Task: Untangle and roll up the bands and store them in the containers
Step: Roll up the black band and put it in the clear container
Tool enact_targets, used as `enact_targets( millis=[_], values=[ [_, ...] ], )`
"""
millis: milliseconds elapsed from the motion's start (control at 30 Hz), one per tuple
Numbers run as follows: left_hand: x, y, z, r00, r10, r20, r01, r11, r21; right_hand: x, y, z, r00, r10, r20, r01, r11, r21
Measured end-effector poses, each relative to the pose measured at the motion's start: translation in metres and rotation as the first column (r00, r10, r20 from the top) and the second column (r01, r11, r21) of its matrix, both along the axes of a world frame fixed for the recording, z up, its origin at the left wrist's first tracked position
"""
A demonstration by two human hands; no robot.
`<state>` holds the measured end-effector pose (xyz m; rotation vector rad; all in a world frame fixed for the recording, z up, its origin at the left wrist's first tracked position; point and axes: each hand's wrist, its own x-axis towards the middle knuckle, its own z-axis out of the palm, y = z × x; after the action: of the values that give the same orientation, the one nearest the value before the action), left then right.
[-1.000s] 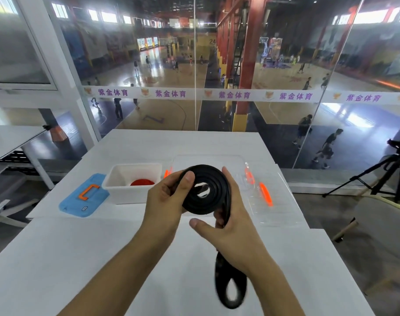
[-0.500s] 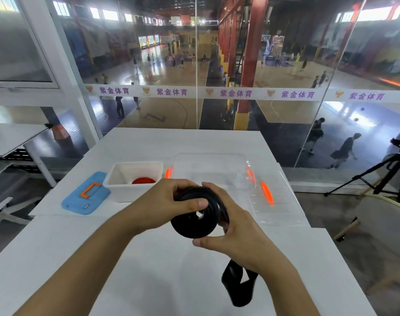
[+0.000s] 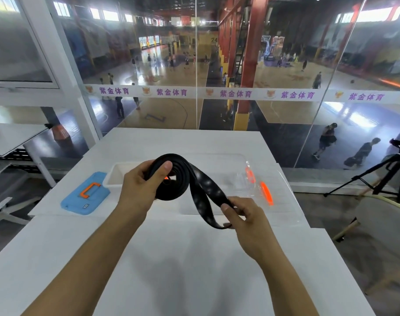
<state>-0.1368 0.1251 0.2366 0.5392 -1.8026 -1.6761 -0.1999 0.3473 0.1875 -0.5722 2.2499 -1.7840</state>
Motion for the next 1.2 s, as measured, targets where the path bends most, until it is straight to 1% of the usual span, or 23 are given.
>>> enact_targets(
  millis=[33, 100, 233, 267, 300, 367, 433, 500, 533, 633, 700, 767, 833, 867, 933, 967, 1000, 1067, 1100, 1133, 1167, 1200],
  values=[
    [-0.001, 0.000, -0.002, 1.000, 0.016, -0.004, -0.016, 1.000, -0.012, -0.001, 0.000, -0.003, 1.000, -0.014, 0.004, 0.014, 1.000, 0.012],
    [-0.001, -0.003, -0.005, 0.999, 0.047, 0.000, -0.047, 0.998, -0.032, -0.002, 0.002, -0.009, 0.995, -0.068, 0.067, 0.069, 0.998, -0.014],
    [-0.001, -0.002, -0.011, 0.999, 0.052, -0.006, -0.052, 0.998, -0.021, -0.006, 0.002, -0.020, 0.964, -0.243, 0.111, 0.243, 0.970, 0.008],
    [-0.001, -0.002, -0.012, 0.999, 0.051, -0.007, -0.051, 0.999, -0.019, -0.007, 0.001, -0.022, 0.952, -0.260, 0.159, 0.270, 0.962, -0.046],
    [-0.001, -0.002, -0.014, 0.998, 0.055, -0.007, -0.055, 0.998, -0.011, -0.007, 0.000, -0.023, 0.939, -0.244, 0.242, 0.285, 0.947, -0.150],
    [0.000, -0.004, -0.015, 0.998, 0.057, -0.004, -0.057, 0.998, -0.003, -0.006, -0.001, -0.024, 0.900, -0.100, 0.424, 0.277, 0.882, -0.380],
    [0.001, -0.006, -0.017, 0.999, 0.048, 0.008, -0.048, 0.999, -0.004, -0.006, 0.000, -0.023, 0.815, 0.112, 0.568, 0.295, 0.764, -0.574],
    [0.003, -0.006, -0.018, 0.999, 0.033, 0.012, -0.033, 0.999, 0.012, -0.008, 0.001, -0.024, 0.725, 0.290, 0.624, 0.331, 0.649, -0.685],
    [0.004, -0.005, -0.018, 1.000, 0.022, 0.012, -0.023, 1.000, 0.015, -0.009, 0.001, -0.023, 0.704, 0.347, 0.620, 0.327, 0.616, -0.717],
    [0.004, -0.003, -0.020, 1.000, -0.007, 0.010, 0.007, 1.000, 0.007, -0.014, 0.000, -0.029, 0.652, 0.439, 0.618, 0.356, 0.543, -0.761],
    [0.005, -0.003, -0.020, 1.000, -0.018, 0.018, 0.018, 1.000, 0.015, -0.015, 0.001, -0.030, 0.610, 0.460, 0.646, 0.423, 0.501, -0.755],
    [0.004, -0.004, -0.021, 0.999, -0.023, 0.029, 0.022, 0.999, 0.027, -0.013, -0.001, -0.023, 0.589, 0.449, 0.672, 0.485, 0.469, -0.738],
    [0.005, -0.003, -0.021, 0.998, -0.042, 0.039, 0.041, 0.999, 0.034, -0.011, -0.002, -0.018, 0.609, 0.394, 0.689, 0.486, 0.500, -0.716],
    [0.005, -0.002, -0.021, 0.997, -0.056, 0.044, 0.055, 0.998, 0.029, -0.011, -0.002, -0.016, 0.637, 0.351, 0.686, 0.450, 0.553, -0.701],
    [0.006, 0.001, -0.022, 0.995, -0.081, 0.058, 0.080, 0.997, 0.019, -0.010, 0.000, -0.012, 0.744, 0.239, 0.624, 0.294, 0.722, -0.626],
    [0.006, 0.003, -0.022, 0.994, -0.090, 0.058, 0.089, 0.996, 0.018, -0.010, 0.002, -0.010, 0.810, 0.207, 0.548, 0.188, 0.795, -0.577],
    [0.006, 0.005, -0.022, 0.994, -0.100, 0.053, 0.099, 0.995, 0.021, -0.009, 0.004, -0.007, 0.868, 0.210, 0.451, 0.060, 0.856, -0.514],
    [0.007, 0.009, -0.024, 0.992, -0.121, 0.040, 0.120, 0.992, 0.026, -0.009, 0.005, -0.001, 0.935, 0.233, 0.267, -0.143, 0.937, -0.318],
    [0.007, 0.011, -0.024, 0.992, -0.124, 0.034, 0.124, 0.992, 0.027, -0.008, 0.004, 0.001, 0.952, 0.228, 0.205, -0.184, 0.959, -0.216],
    [0.007, 0.012, -0.023, 0.993, -0.118, 0.028, 0.117, 0.993, 0.030, -0.007, 0.003, 0.005, 0.968, 0.194, 0.162, -0.172, 0.975, -0.141],
    [0.006, 0.013, -0.023, 0.994, -0.103, 0.021, 0.102, 0.994, 0.041, -0.006, 0.001, 0.006, 0.982, 0.132, 0.137, -0.116, 0.986, -0.118],
    [0.006, 0.012, -0.021, 0.997, -0.081, 0.012, 0.080, 0.995, 0.062, -0.004, 0.000, 0.006, 0.989, 0.059, 0.132, -0.039, 0.988, -0.147]
  ],
)
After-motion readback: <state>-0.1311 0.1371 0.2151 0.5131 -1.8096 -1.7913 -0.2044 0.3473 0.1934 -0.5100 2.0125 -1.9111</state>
